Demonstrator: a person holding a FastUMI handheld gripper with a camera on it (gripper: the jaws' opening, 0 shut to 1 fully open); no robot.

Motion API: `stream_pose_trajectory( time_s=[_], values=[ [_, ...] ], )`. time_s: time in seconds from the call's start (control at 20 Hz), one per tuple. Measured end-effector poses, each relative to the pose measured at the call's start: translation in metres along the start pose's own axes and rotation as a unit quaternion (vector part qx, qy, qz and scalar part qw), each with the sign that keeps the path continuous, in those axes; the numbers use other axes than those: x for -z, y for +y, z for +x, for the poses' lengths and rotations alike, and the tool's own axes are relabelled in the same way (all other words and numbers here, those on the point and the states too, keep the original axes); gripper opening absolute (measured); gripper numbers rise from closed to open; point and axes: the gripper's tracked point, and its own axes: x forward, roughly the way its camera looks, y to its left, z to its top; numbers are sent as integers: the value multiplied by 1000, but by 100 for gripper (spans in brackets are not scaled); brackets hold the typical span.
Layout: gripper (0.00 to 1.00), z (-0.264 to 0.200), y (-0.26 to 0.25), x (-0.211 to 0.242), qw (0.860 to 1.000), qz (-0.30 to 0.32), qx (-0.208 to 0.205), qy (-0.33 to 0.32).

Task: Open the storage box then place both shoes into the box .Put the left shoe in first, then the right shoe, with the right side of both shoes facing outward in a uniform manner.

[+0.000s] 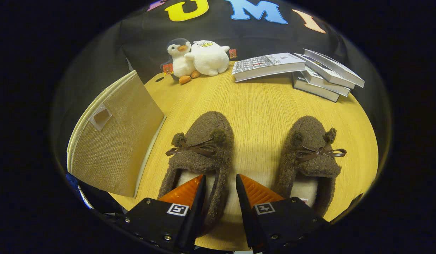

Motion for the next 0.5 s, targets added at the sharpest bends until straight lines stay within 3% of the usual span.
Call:
stream_pose_trajectory(
  time_s=[0.05,0.1,0.25,0.3,0.5],
  values=[
    [53,-6,2,-4,1000,18,3,-1],
    [16,-7,3,-3,1000,26,5,5],
    [16,-5,-2,-4,998,66,19,1],
    [0,-6,0,-4,996,85,17,8],
    [0,-23,15,-20,988,157,-5,6]
  ],
)
